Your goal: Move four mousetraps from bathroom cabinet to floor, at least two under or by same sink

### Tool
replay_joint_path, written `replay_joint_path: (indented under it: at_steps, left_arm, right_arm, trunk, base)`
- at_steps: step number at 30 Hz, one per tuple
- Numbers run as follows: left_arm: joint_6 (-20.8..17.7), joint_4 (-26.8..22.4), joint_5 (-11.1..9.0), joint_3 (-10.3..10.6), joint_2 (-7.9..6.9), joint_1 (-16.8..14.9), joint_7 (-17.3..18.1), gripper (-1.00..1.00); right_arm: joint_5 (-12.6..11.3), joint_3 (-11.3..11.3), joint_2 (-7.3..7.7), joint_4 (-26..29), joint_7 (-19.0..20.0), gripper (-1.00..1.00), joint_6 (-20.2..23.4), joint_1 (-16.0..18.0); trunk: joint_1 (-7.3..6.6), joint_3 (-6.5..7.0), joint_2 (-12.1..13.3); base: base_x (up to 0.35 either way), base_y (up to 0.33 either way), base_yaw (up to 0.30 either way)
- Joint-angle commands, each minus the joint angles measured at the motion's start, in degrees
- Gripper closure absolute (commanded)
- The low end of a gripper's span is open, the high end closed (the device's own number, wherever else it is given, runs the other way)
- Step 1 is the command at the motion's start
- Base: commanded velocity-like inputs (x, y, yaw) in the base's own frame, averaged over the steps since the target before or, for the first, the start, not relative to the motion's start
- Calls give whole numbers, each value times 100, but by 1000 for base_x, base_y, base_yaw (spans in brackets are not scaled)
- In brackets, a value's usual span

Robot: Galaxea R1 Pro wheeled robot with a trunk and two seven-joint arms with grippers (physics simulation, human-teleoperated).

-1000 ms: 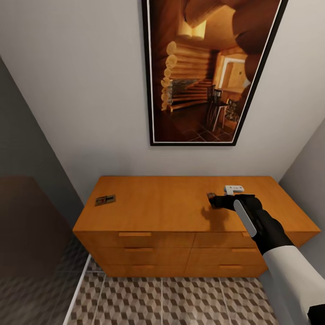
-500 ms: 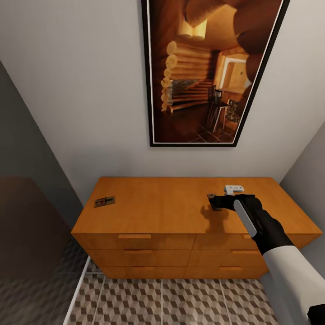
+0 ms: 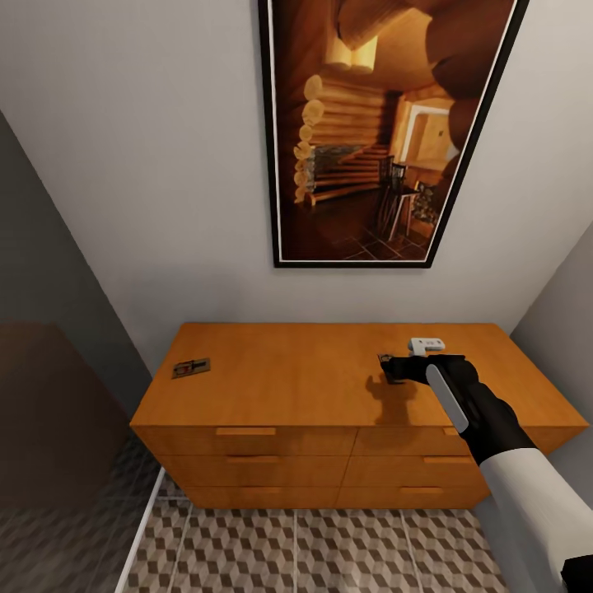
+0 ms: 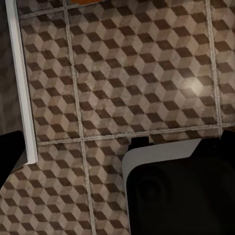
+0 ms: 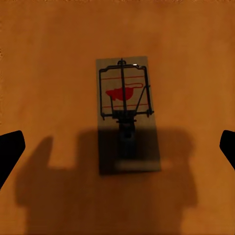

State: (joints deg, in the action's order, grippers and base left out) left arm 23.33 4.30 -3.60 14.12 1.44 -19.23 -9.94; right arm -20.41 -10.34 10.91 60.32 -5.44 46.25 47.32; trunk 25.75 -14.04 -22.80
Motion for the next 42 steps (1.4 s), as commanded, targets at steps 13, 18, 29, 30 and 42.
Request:
replay_joint_path:
  at_steps: [13,18,29,30,42]
  left_arm:
    - [40,27,-36,47,5,-11,-17,-100]
    - [40,27,-36,47,5,-11,-17,-100]
    - [40,27,-36,47,5,-11,-17,-100]
    - [40,27,-36,47,5,-11,-17,-100]
    - [40,27,-36,47,5,-11,-17,-100]
  right_arm:
    - [-54,-22,8,12,-57,-100,24,5]
    - [-52,-27,10,11,-60,-100,21,5]
    - [-49,-36,16,11,-63,-100,11,5]
    - [-48,-36,16,10,-63,-100,10,5]
    - [-42,-40,17,7,-70,-100,7,5]
  trunk:
    - [3,-36,-12]
    - [3,-70,-12]
    - [3,-109,-12]
    - [3,-110,-12]
    - [3,-112,-12]
  base:
    - [0,0,0]
    - [0,0,0]
    - [0,0,0]
    - [0,0,0]
    - [0,0,0]
